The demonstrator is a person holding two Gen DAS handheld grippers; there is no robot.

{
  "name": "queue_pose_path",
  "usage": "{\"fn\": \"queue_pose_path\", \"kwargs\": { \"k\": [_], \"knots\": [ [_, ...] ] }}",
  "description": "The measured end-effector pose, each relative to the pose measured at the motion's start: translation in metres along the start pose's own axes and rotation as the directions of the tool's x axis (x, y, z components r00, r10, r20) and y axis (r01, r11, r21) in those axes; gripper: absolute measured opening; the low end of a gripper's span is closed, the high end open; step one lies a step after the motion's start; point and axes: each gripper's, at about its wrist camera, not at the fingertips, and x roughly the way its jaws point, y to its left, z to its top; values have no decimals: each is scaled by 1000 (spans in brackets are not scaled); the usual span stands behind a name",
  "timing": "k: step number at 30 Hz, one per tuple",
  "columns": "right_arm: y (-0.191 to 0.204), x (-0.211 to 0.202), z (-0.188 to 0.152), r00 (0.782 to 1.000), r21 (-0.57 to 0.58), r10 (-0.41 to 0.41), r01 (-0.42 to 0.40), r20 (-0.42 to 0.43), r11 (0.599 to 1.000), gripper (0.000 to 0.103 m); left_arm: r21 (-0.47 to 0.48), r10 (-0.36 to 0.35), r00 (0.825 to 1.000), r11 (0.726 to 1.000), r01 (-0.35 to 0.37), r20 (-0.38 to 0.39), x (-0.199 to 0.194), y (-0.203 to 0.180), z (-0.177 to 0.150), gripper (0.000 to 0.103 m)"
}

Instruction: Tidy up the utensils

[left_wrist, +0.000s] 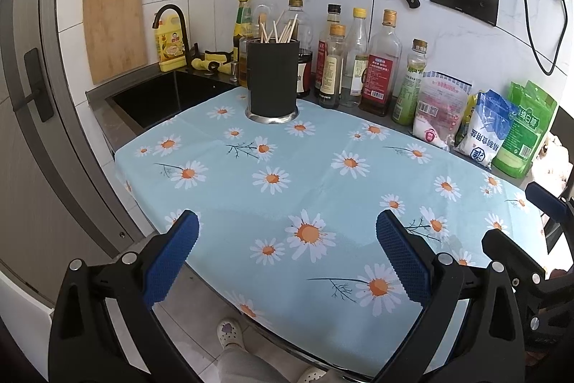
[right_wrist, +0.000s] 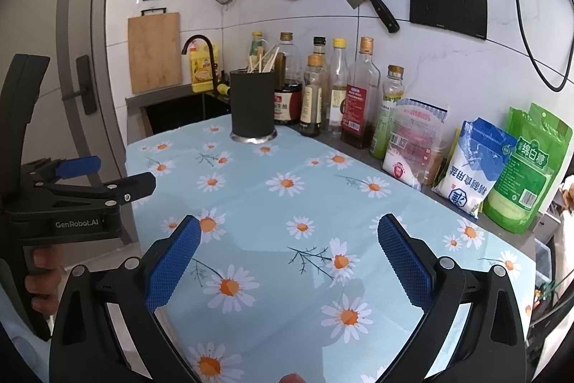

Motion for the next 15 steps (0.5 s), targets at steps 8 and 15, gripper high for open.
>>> {"fn": "queue_pose_path", "kwargs": {
  "k": [8,15],
  "knots": [
    [-3,-2,1,1000,12,4,-4,17,1000,95,8,11,1000,1000,-11,27,-6,-4,5,97],
    [-5,-2,3,1000,11,4,-4,26,1000,95,6,16,999,1000,-16,31,-7,-6,8,97]
  ]
}}
